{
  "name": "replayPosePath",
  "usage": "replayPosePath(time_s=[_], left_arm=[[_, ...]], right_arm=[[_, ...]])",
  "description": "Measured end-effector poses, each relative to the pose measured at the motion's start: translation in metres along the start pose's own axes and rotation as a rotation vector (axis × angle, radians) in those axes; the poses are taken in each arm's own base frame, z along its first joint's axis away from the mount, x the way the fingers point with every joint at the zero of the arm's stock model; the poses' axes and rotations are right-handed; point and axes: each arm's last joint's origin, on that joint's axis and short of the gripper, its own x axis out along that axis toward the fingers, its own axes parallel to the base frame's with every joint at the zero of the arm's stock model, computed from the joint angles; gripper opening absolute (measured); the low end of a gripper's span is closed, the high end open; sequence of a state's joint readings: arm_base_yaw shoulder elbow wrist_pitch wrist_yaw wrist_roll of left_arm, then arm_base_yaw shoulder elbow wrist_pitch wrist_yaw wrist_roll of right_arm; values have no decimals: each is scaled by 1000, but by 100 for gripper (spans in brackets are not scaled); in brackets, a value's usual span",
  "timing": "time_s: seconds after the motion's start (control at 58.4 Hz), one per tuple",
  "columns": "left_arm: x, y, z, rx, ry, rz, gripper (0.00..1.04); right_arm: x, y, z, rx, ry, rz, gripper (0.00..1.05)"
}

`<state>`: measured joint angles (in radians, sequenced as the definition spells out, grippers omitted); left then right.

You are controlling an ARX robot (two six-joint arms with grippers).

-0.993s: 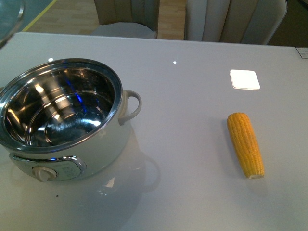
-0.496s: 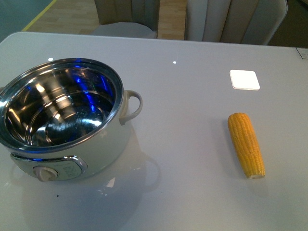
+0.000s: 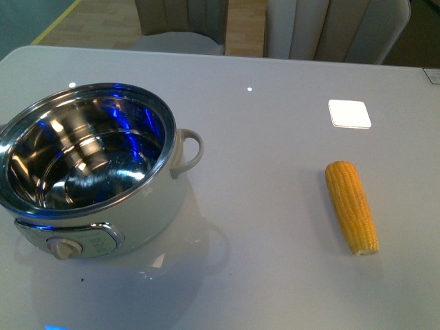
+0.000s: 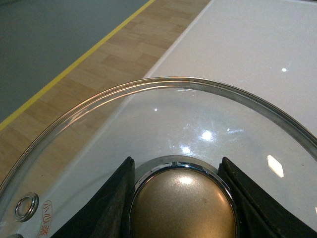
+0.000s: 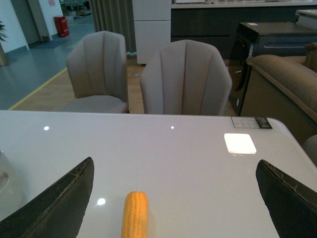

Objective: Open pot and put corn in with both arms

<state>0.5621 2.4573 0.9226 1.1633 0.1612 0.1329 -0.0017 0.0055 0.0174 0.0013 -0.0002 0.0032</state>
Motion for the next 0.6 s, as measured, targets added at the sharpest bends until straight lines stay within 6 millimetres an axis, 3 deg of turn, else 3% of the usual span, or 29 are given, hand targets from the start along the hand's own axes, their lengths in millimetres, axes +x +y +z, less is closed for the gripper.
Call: replayPosePath(time_s=[0.599], left_arm=[[20, -23, -37, -26, 44, -80, 44]], right_arm=[[0, 0, 0, 0, 0, 0, 96]])
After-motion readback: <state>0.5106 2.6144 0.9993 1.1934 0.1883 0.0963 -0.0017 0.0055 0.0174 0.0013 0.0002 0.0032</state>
